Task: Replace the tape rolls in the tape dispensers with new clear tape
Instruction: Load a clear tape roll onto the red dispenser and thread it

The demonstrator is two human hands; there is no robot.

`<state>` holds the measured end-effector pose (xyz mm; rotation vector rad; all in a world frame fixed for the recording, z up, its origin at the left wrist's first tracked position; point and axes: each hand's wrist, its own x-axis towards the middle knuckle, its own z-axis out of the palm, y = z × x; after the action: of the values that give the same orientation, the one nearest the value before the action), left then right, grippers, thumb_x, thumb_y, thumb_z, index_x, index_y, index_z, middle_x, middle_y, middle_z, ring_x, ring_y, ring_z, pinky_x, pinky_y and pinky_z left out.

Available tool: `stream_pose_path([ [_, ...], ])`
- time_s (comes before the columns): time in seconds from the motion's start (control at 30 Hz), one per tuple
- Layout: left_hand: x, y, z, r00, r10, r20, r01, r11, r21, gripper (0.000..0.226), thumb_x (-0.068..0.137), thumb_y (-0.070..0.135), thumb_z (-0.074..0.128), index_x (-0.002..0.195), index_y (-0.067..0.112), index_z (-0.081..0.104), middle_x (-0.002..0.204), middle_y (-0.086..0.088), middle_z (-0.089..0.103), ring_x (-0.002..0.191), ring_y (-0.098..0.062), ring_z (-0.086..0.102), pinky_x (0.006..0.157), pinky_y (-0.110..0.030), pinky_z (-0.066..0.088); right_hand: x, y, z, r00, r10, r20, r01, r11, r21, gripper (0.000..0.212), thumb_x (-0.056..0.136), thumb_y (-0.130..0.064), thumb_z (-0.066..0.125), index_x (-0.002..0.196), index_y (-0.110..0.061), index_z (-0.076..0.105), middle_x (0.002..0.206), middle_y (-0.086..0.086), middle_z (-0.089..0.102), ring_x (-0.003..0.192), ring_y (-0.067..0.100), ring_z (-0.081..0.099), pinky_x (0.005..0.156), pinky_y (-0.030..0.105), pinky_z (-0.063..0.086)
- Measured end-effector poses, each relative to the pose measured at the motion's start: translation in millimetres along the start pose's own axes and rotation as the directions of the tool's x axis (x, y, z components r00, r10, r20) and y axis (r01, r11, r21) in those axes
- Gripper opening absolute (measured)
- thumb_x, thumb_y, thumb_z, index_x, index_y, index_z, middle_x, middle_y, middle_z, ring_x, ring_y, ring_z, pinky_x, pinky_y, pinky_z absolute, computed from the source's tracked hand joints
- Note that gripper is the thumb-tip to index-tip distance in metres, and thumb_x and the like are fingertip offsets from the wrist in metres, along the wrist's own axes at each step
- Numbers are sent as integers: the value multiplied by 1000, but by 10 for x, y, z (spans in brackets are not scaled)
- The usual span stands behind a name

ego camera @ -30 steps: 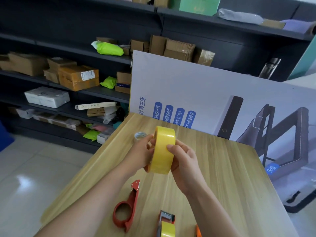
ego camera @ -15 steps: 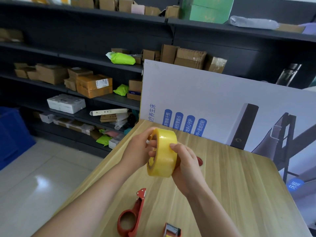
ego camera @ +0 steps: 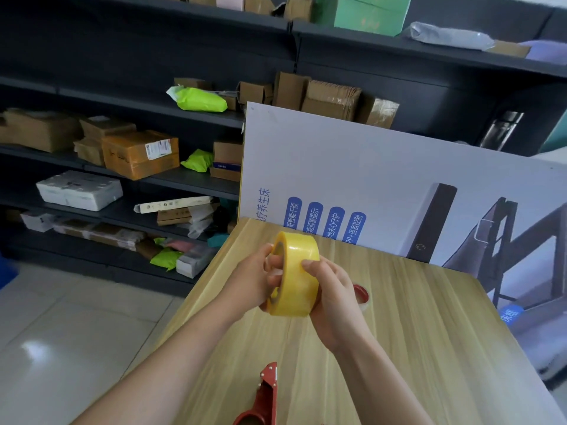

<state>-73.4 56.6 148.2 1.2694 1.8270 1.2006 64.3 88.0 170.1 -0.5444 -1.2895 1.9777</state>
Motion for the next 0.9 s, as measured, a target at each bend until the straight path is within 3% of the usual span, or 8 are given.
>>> stream_pose_path([
  [0.13, 169, -71, -350, 980, 199, 1, -198, 980, -7, 51, 85, 6, 50, 112, 48, 48, 93, 8, 60, 77, -21, 60, 65, -43, 52, 220, 120, 305, 997, -19, -75, 17, 999, -30, 27, 91, -9, 49, 100, -4, 74, 100, 22, 73, 76, 27, 70, 87, 60, 50],
  [0.27, 361, -201, -681, 949, 311, -57, -308, 950, 50, 29, 81, 16, 55, 107, 27, 61, 86, 8, 64, 80, -18, 62, 73, -40, 53, 363, 227, 551, 991, -5, -134, 4, 1000, -4, 26, 92, -10, 50, 106, 4, 67, 95, 24, 73, 76, 31, 71, 88, 58, 50],
  [0.37, 467, -273, -772, 960, 276, -44, -275, 961, 22, 32, 79, 4, 59, 101, 28, 63, 81, 7, 63, 76, -20, 62, 74, -43, 54, 407, 236, 618, 991, -13, -133, 12, 1000, -7, 31, 86, -14, 53, 109, 3, 66, 98, 22, 73, 81, 32, 71, 88, 57, 51],
  [0.5, 543, -394, -750, 989, 144, -9, -145, 988, -62, 56, 76, -3, 58, 88, 52, 61, 86, -1, 63, 84, -30, 64, 76, -54, 55, 427, 230, 634, 995, -38, -96, 26, 992, -125, 44, 78, -10, 50, 118, -2, 66, 109, 20, 72, 94, 32, 68, 95, 57, 47],
  [0.6, 552, -392, -721, 993, 105, 46, -99, 988, -119, 48, 70, 5, 58, 92, 47, 62, 84, 0, 61, 82, -29, 61, 76, -53, 55, 399, 231, 595, 996, -44, -75, 30, 985, -171, 46, 77, -7, 50, 120, -4, 65, 113, 20, 71, 98, 32, 68, 95, 55, 48],
  [0.7, 527, -335, -688, 992, 88, 91, -76, 989, -130, 40, 81, 3, 64, 104, 36, 59, 91, -7, 64, 84, -28, 64, 69, -43, 58, 389, 187, 560, 995, -65, -79, 48, 980, -194, 41, 79, -12, 54, 117, -4, 66, 113, 23, 70, 99, 34, 67, 92, 54, 52],
  [0.8, 537, -315, -710, 990, 103, 96, -88, 985, -148, 36, 83, 7, 64, 103, 37, 60, 94, -6, 62, 79, -24, 62, 62, -36, 55, 395, 169, 589, 983, -84, -163, 54, 982, -180, 41, 81, -18, 55, 118, -2, 65, 111, 27, 69, 96, 36, 66, 89, 55, 54],
  [0.9, 525, -248, -706, 985, 163, 61, -151, 975, -166, 25, 88, 15, 63, 99, 38, 62, 91, 1, 63, 85, -22, 64, 75, -41, 57, 381, 120, 572, 965, -116, -237, 76, 982, -172, 27, 88, -17, 56, 109, -5, 67, 98, 22, 73, 81, 31, 69, 77, 45, 59],
])
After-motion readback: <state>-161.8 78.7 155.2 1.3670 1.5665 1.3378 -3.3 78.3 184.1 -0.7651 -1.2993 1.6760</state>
